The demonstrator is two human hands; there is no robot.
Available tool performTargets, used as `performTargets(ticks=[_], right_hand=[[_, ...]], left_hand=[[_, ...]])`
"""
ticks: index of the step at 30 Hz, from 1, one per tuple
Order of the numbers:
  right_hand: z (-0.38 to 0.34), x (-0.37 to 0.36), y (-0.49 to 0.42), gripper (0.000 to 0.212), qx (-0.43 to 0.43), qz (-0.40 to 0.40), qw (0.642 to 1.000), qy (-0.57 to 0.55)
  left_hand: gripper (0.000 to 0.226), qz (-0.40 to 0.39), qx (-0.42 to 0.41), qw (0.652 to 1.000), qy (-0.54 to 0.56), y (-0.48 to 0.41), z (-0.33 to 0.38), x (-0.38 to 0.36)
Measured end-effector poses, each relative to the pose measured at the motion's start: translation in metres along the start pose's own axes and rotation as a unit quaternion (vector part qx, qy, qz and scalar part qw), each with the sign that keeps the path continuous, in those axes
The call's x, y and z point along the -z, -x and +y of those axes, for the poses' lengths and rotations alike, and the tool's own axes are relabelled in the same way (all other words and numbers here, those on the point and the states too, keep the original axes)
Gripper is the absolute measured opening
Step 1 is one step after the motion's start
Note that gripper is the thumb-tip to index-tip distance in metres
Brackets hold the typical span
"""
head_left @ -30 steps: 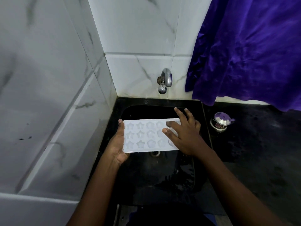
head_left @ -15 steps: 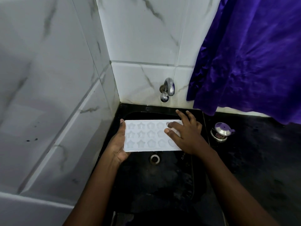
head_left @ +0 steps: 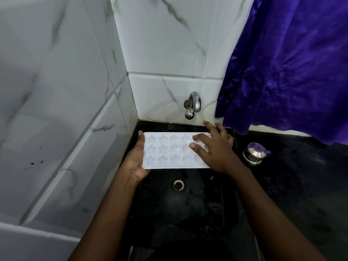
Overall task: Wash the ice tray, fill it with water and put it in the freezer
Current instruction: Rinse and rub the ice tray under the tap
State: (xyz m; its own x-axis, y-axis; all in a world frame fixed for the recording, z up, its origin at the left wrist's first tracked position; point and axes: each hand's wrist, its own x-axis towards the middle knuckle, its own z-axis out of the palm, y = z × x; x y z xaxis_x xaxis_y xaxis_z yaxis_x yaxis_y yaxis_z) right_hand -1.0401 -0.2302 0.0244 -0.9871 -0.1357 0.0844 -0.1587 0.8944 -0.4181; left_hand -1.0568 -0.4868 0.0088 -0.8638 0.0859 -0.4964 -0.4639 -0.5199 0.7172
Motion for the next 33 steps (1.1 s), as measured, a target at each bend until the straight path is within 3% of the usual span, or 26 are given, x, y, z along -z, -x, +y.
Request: performTargets(ticks=[3,13,18,33], right_hand=[[-0.001,0.0,0.001,0.063,0.004,0.004,1.0,0.01],[-0.006,0.001,0.007,0.061,0.023,0.046,0.999,0.013],[-0.016,-0.002,0.01,0.071,0.047,-0.021,0.995,0.087],[-0.017,-0.007,0.016,0.067,0.028,-0.03,0.998,0.05]], left_hand=[[0.071,0.002,-0.001,1.0,0.003,0.001,0.001,-0.003],[0.072,0.005,0.003,1.0,0.005,0.003,-0.006,-0.007],[0.074,0.003,0.007,1.0,0.016,0.007,-0.012,-0.006],[0.076,0.014,0.029,0.999,0.006,0.016,-0.026,-0.005]])
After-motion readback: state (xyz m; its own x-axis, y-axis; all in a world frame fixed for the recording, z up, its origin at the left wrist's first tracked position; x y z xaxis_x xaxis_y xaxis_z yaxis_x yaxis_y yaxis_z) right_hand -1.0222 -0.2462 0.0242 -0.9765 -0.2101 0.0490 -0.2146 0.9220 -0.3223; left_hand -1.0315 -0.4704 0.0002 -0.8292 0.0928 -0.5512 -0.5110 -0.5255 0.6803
